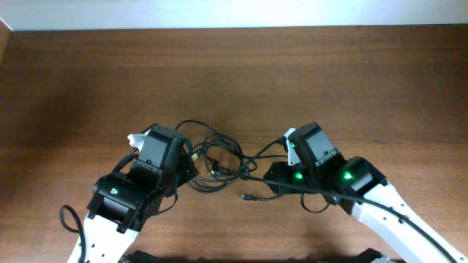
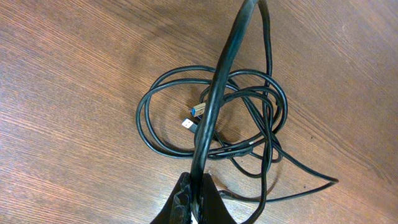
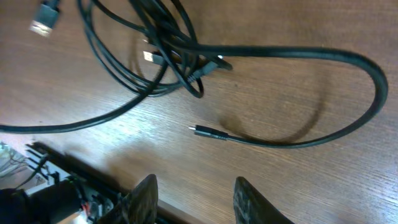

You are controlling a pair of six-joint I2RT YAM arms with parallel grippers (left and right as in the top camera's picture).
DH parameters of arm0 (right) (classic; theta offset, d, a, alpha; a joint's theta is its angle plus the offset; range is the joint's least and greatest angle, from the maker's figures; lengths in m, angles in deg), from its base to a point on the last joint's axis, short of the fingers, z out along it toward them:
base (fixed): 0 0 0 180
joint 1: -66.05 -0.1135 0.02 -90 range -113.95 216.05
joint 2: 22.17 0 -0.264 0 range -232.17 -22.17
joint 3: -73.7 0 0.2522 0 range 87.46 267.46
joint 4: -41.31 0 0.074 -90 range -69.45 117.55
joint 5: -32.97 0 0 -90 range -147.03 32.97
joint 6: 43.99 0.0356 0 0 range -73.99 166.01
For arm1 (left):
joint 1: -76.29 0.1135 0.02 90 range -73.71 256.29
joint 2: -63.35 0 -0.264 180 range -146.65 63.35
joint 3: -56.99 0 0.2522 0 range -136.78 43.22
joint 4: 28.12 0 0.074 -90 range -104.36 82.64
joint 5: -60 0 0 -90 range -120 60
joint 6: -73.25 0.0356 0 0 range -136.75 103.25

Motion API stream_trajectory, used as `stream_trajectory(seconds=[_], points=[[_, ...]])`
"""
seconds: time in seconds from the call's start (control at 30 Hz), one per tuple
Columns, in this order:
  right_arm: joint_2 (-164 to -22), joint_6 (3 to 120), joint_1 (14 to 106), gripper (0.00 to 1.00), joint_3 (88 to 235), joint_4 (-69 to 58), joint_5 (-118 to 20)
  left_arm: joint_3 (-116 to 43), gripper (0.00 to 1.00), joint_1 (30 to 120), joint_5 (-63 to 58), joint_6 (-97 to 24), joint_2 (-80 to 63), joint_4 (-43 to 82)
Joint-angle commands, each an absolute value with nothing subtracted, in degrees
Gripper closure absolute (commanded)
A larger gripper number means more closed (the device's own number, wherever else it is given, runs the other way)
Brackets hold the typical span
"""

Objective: Untangle cables

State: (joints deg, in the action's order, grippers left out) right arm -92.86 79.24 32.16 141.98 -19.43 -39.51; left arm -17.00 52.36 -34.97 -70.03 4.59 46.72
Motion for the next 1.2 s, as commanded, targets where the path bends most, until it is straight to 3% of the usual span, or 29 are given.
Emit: stream_trajectory(seconds=[0.0,0.23,0.27,0.53,0.67,0.87,0.9,0.97,1.07,1.17], points=[[-96.54,79.53,32.33,0.61,141.70,-20.04,-38.99,-17.68,1.00,52.39,-35.63,-68.91,5.16,46.91],[-102.98,79.53,32.33,0.61,141.70,-17.07,-38.99,-17.68,1.00,52.39,-35.30,-66.79,6.51,48.33],[-103.12,79.53,32.33,0.54,141.70,-14.93,-38.96,-17.68,1.00,52.39,-35.08,-66.72,7.10,48.33],[-103.25,79.50,31.81,0.44,141.70,3.15,-33.70,-17.68,1.00,52.39,-34.05,-66.09,16.37,47.61],[-105.37,76.01,27.11,0.32,141.68,11.08,-38.94,-17.68,1.00,52.39,-33.86,-66.11,18.29,46.17],[-117.80,74.98,22.67,0.32,141.68,17.53,-43.18,-17.68,1.00,52.39,-31.19,-66.11,18.29,45.76],[-120.16,74.98,22.67,0.35,141.68,18.78,-43.40,-17.68,1.00,52.39,-31.21,-66.09,18.29,45.76],[-124.01,74.98,22.67,0.59,141.68,20.20,-44.38,-17.68,1.00,52.39,-31.21,-66.07,18.29,46.00],[-125.50,74.96,22.71,0.82,141.68,20.04,-47.29,-17.68,1.00,52.41,-31.34,-65.85,18.29,46.19],[-125.50,74.98,24.29,0.87,141.70,19.85,-48.03,-17.68,1.00,52.45,-32.98,-65.85,18.29,46.21]])
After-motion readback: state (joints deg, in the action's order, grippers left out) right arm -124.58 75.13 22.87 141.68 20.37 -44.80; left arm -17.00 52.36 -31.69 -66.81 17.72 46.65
